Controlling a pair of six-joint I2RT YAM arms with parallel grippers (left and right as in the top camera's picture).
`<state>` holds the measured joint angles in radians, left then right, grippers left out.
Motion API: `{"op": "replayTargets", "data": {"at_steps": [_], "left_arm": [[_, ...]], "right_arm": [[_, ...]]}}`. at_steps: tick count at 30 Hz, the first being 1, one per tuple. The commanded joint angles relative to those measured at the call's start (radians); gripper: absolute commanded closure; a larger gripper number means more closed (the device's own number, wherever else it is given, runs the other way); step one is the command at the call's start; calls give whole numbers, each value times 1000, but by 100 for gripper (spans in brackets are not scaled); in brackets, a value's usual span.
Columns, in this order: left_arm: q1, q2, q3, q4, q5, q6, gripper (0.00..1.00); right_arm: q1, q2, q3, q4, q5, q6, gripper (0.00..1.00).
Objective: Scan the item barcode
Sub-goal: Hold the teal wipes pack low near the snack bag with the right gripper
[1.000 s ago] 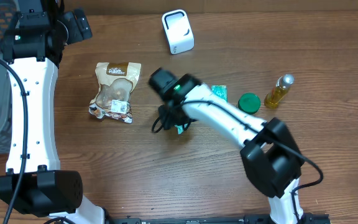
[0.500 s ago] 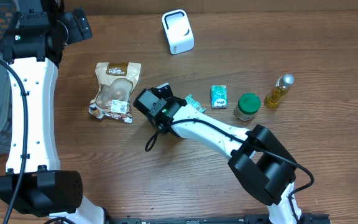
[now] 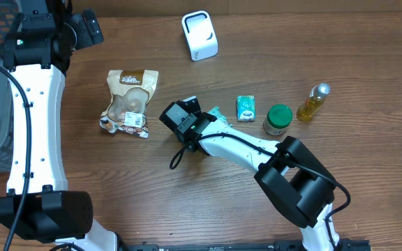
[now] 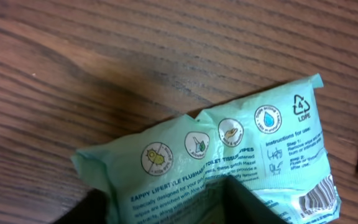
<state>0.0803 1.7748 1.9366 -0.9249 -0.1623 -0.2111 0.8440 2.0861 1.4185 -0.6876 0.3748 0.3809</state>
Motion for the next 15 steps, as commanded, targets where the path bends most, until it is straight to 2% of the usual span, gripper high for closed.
{"op": "replayTargets", "data": {"at_steps": [1, 4, 11, 13, 15], "left_arm": [[5, 3, 8, 0, -13, -14, 0], [4, 3, 8, 0, -13, -14, 0], [5, 3, 8, 0, -13, -14, 0], [5, 3, 8, 0, -13, -14, 0], [4, 3, 8, 0, -13, -13, 1]], "right_arm": [[-5, 5, -26, 6, -51, 6, 57], [-5, 5, -26, 6, -55, 13, 52], [-3, 5, -45, 36, -64, 13, 50], [-2, 5, -45, 54, -63, 12, 52], [-1, 5, -45, 55, -63, 13, 59]]}}
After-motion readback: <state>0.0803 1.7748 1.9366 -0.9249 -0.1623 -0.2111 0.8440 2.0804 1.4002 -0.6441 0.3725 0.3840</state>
